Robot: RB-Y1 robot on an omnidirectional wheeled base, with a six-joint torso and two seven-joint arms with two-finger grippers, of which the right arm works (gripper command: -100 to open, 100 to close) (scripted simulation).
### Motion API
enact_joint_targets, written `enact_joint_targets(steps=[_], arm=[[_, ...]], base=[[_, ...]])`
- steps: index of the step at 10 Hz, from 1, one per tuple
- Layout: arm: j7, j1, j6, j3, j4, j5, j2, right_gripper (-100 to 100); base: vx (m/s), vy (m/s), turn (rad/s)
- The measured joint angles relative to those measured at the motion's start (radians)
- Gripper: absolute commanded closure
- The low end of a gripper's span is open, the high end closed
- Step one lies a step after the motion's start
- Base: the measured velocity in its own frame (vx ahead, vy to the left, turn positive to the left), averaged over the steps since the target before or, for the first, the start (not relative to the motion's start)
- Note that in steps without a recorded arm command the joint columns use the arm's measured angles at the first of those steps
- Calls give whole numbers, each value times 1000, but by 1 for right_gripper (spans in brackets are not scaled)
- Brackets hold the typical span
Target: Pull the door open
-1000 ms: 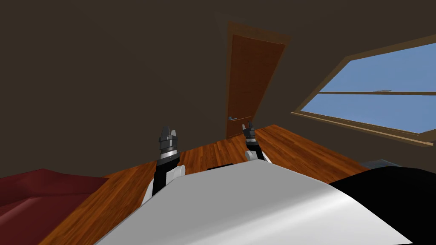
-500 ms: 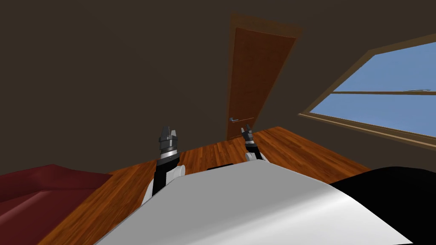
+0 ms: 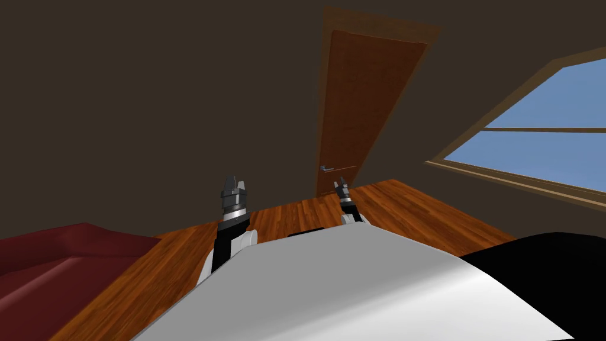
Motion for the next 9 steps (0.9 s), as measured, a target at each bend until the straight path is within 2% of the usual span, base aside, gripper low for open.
enact_joint_targets(steps=[5, 7, 9], arm=[[-18, -34, -23, -1, 137, -2, -21, -100], [-21, -41, -26, 1, 176, -2, -25, -100], [-32, -57, -39, -1, 235, -4, -37, -100]], base=[[75, -58, 72], [50, -49, 32], [71, -66, 85]])
